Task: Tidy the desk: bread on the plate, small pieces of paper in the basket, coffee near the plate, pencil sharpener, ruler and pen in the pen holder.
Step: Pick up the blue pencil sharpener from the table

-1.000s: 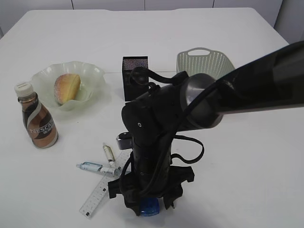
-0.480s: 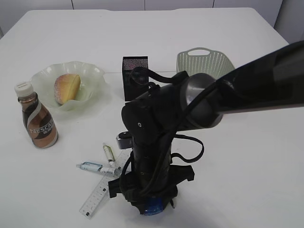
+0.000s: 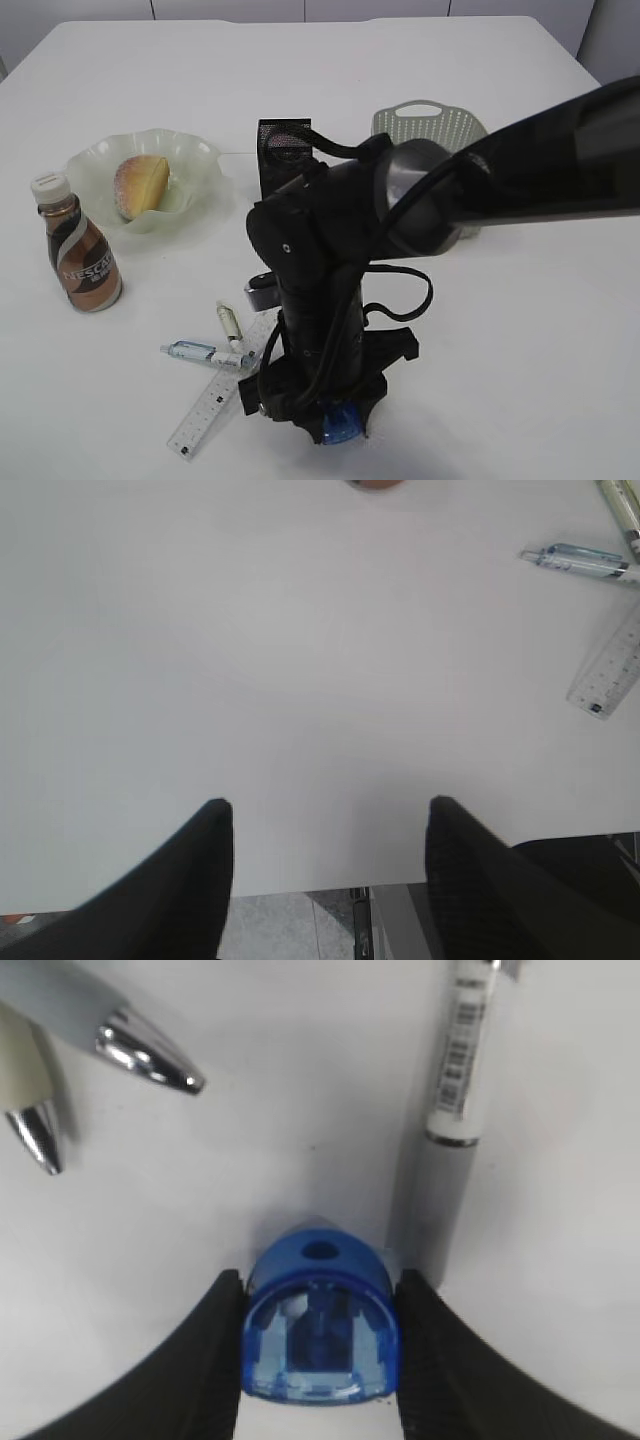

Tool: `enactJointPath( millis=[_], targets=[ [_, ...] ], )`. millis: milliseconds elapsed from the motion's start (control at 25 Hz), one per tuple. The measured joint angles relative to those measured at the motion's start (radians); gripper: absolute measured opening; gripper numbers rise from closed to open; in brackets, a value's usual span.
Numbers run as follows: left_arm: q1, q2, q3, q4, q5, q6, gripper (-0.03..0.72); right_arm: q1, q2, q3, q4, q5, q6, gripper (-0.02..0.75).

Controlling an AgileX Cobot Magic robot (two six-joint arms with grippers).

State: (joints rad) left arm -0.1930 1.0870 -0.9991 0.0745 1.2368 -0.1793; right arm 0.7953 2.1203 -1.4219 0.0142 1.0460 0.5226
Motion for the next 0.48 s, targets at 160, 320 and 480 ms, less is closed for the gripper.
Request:
enactJointPath(
  millis=[160,320,480],
  targets=[
    [0.0,0.0,0.0,0.0,0.0,0.0,0.442,0.0,0.0,-0.025,-0.02,0.041,-0.038,0.295],
    [0.0,0.0,0.0,0.0,0.0,0.0,0.442,0.012,-0.016,-0.028,-0.024,0.041,-0.111,0.295],
    [0.0,0.0,0.0,0.0,0.0,0.0,0.442,0.049,-0.077,-0.028,-0.024,0.011,-0.215,0.295]
  ],
)
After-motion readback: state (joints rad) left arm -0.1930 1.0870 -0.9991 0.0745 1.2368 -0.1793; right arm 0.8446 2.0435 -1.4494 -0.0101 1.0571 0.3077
